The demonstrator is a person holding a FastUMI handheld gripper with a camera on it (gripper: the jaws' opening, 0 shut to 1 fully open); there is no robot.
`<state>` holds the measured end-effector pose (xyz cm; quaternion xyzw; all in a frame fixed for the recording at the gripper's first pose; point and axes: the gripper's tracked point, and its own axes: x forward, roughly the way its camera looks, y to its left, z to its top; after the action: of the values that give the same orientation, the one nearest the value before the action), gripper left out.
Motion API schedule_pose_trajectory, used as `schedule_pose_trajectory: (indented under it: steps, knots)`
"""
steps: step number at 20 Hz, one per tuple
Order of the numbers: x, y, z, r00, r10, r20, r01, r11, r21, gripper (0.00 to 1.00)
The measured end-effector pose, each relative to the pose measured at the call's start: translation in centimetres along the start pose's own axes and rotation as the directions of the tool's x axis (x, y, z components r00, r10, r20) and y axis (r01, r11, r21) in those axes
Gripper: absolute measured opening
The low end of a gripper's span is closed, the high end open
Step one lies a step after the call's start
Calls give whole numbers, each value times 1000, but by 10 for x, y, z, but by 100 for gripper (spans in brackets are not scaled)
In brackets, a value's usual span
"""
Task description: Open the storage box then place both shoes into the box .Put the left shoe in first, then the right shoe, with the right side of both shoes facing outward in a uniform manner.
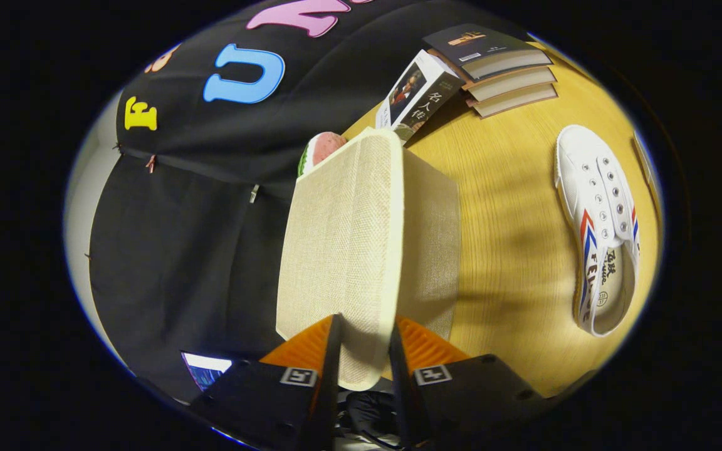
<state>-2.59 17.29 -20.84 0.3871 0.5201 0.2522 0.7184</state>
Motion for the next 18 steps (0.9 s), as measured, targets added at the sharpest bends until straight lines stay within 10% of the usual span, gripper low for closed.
schedule_pose_trajectory:
  steps: [1, 5, 18]
  knots:
    - [0, 2, -1, 1000, 7, -10, -7, 1000, -3, 14]
    - [0, 6, -4, 1000, -5, -22, 4, 999, -36, 6]
    - [-9, 112, 7, 998, 65, 13, -61, 980, -192, 5]
